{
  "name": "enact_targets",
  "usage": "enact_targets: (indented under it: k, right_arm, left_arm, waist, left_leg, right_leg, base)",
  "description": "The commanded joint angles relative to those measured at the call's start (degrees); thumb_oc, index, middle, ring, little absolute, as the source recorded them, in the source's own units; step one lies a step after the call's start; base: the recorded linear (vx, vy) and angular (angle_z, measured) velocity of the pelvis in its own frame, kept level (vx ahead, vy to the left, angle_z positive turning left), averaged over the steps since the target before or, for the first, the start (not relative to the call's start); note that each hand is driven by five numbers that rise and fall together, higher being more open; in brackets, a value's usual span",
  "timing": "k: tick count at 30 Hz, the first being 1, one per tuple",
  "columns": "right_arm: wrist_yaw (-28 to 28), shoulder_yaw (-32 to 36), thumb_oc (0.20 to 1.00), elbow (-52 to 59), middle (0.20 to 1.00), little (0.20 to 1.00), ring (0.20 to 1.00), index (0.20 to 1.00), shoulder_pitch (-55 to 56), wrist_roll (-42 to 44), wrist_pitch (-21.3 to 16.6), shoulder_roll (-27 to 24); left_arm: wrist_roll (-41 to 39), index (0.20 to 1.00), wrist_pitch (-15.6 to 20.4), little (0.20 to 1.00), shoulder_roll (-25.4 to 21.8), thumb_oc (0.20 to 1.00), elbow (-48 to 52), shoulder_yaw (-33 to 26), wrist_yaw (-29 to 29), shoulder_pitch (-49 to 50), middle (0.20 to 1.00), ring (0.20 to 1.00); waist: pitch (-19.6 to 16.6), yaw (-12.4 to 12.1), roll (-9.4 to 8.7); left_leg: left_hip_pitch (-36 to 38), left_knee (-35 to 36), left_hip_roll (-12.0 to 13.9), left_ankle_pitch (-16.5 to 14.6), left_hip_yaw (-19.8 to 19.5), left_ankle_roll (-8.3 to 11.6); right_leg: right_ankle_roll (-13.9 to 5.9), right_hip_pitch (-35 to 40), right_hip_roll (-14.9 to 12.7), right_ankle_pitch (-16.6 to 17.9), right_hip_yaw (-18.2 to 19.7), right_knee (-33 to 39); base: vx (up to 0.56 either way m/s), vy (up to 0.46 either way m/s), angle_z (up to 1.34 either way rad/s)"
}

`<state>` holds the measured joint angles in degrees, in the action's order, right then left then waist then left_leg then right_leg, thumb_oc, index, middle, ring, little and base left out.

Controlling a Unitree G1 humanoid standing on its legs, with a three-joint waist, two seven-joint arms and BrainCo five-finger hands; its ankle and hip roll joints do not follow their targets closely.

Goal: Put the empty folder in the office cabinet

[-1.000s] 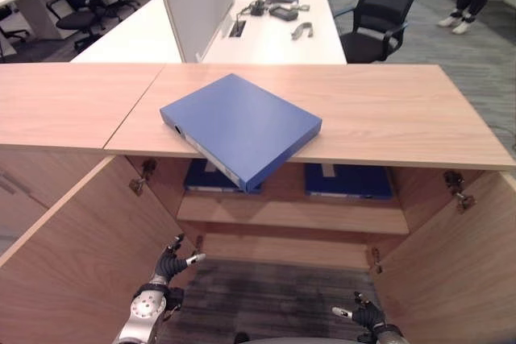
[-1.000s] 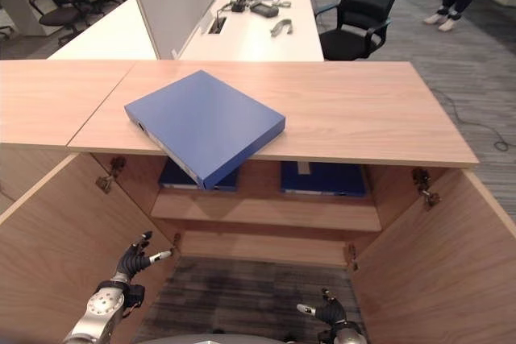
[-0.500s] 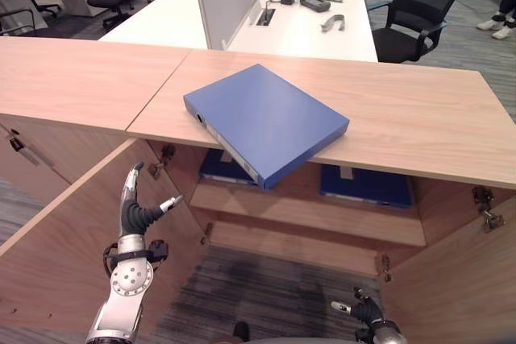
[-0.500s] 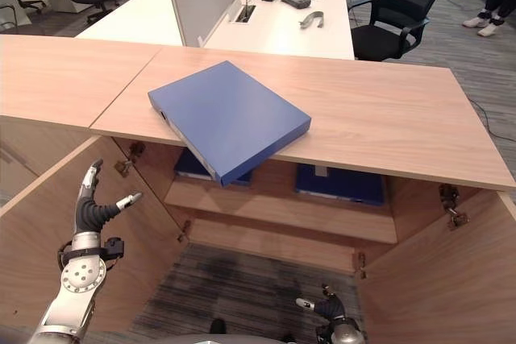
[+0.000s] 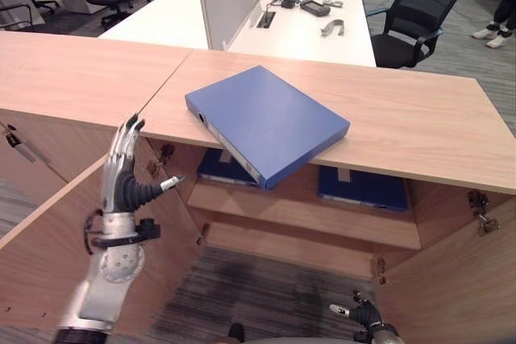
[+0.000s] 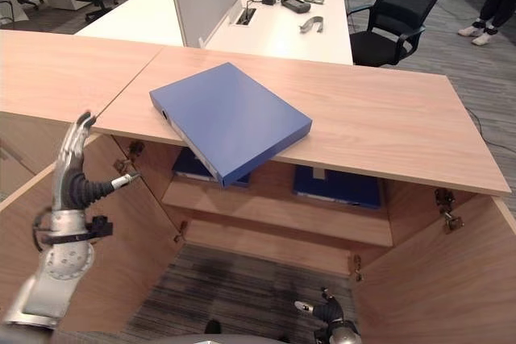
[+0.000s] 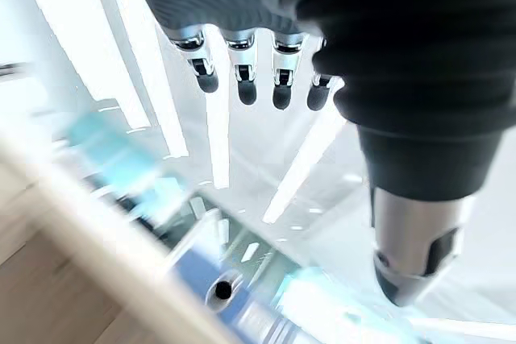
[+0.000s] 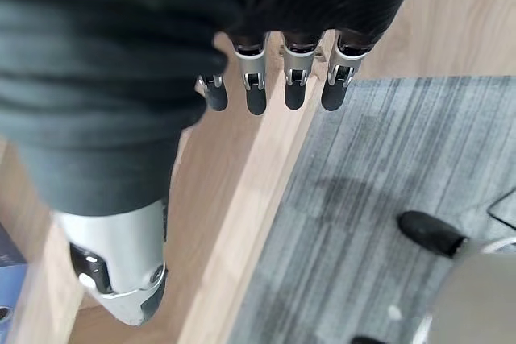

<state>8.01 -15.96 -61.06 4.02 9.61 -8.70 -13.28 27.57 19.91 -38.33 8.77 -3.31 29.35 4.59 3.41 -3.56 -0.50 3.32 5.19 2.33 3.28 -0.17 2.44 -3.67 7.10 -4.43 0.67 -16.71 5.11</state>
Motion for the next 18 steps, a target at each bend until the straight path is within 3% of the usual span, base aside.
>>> enact_targets:
  k: [1, 3, 10, 18]
  right_arm:
    - [-0.37, -2.05, 1.000, -0.92, 1.000, 1.000, 1.000, 1.000, -2.91, 0.75, -2.77, 1.17]
    - [-0.94, -2.50, 1.000, -1.16, 1.000, 1.000, 1.000, 1.000, -2.70, 1.15, -2.92, 1.02]
    - [-1.27, -2.47, 1.000, -1.57, 1.000, 1.000, 1.000, 1.000, -2.71, 2.55, -3.39, 0.64]
    - [-0.63, -1.07, 1.000, -1.56, 1.000, 1.000, 1.000, 1.000, -3.33, 4.32, -3.97, -0.02]
  left_arm:
    - [6.45, 1.000, 1.33, 1.000, -2.82, 1.000, 1.47, -1.89, 2.52, -5.25, 1.000, 1.000]
    - [10.35, 1.000, 0.98, 1.000, -7.21, 1.000, 1.95, -0.51, 3.11, -7.41, 1.000, 1.000]
    - [16.12, 1.000, 0.58, 1.000, -14.85, 1.000, 1.44, 4.21, 4.10, -13.09, 1.000, 1.000]
    - [16.58, 1.000, 1.11, 1.000, -16.87, 1.000, -1.66, 9.45, 3.25, -16.82, 1.000, 1.000]
  waist:
    - [-0.77, 0.74, -0.90]
    - [-0.96, 1.25, -0.56]
    - [-1.42, 2.33, -0.05]
    - [-1.70, 2.81, 0.08]
  left_leg:
    - [1.67, -0.19, 0.43, -5.58, 0.17, 2.14]
    - [1.84, -0.19, 0.42, -5.66, 0.46, 2.17]
    - [2.07, -0.19, 0.47, -5.80, 0.90, 2.22]
    - [2.26, -0.19, 0.47, -5.98, 1.20, 2.11]
  right_leg:
    - [-6.03, -0.39, -3.11, -1.73, 1.31, -1.92]
    - [-6.17, -0.50, -3.08, -1.72, 1.34, -1.95]
    - [-6.46, -0.63, -3.06, -1.58, 1.76, -1.93]
    - [-6.61, -0.78, -3.09, -1.55, 2.07, -2.10]
  base:
    - [0.00, 0.000, 0.00]
    - [0.00, 0.000, 0.00]
    - [0.00, -0.001, 0.00]
    - [0.00, 0.000, 0.00]
